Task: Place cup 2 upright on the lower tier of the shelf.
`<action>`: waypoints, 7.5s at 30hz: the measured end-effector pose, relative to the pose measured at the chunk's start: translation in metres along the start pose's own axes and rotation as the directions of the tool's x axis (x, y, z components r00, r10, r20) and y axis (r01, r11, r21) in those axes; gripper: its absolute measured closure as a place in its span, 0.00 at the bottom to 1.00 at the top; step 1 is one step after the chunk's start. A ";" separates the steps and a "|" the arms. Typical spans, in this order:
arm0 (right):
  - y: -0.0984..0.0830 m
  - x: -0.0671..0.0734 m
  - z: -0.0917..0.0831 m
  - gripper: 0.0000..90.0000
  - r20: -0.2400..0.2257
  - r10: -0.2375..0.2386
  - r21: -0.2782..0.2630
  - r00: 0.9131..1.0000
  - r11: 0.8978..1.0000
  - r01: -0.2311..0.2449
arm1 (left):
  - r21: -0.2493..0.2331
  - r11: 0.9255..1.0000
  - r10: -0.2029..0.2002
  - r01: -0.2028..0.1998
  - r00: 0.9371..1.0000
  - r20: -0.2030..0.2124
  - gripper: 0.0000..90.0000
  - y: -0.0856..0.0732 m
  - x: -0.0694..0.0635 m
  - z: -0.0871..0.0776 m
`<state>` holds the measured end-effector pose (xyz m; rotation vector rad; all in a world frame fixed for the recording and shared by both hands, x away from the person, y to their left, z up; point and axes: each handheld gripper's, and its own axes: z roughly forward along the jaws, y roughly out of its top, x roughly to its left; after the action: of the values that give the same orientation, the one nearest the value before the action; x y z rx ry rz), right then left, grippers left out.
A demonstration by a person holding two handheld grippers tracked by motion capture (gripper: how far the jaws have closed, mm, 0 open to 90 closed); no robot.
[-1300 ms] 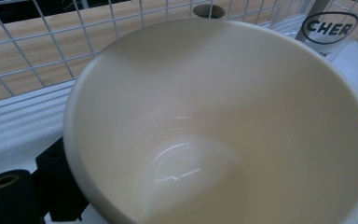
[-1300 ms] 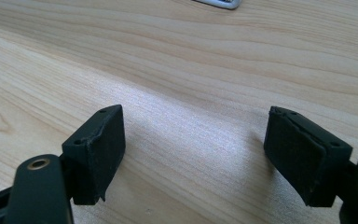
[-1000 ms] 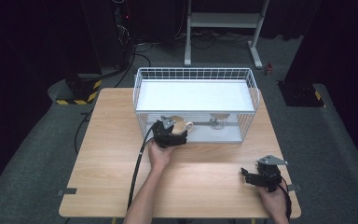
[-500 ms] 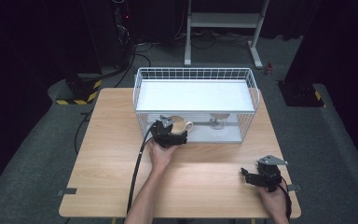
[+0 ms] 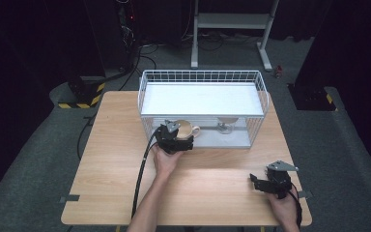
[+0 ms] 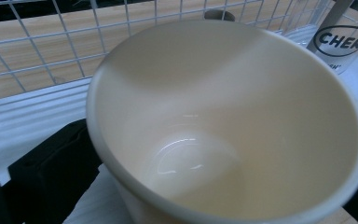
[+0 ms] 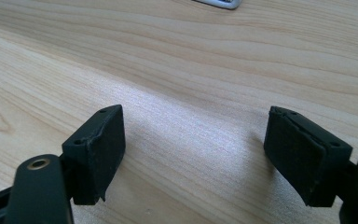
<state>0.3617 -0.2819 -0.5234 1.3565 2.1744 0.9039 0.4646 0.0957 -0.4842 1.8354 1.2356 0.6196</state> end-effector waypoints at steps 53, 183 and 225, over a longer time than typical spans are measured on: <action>0.001 0.000 0.001 0.23 0.000 0.001 -0.001 1.000 1.000 -0.001 | 0.065 0.997 -0.028 0.032 0.998 -0.065 0.50 -0.012 -0.001 0.004; 0.000 0.000 0.000 0.23 0.003 0.004 0.000 1.000 1.000 -0.004 | -0.074 0.991 -0.106 0.109 0.993 0.047 0.33 -0.049 0.034 -0.132; 0.000 0.001 0.000 0.23 0.003 0.006 0.000 1.000 1.000 -0.006 | 0.003 0.999 -0.047 0.047 0.998 -0.045 0.32 -0.083 0.036 -0.145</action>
<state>0.3615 -0.2814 -0.5233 1.3640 2.1692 0.9032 0.3257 0.1955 -0.4768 1.7991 1.3069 0.6354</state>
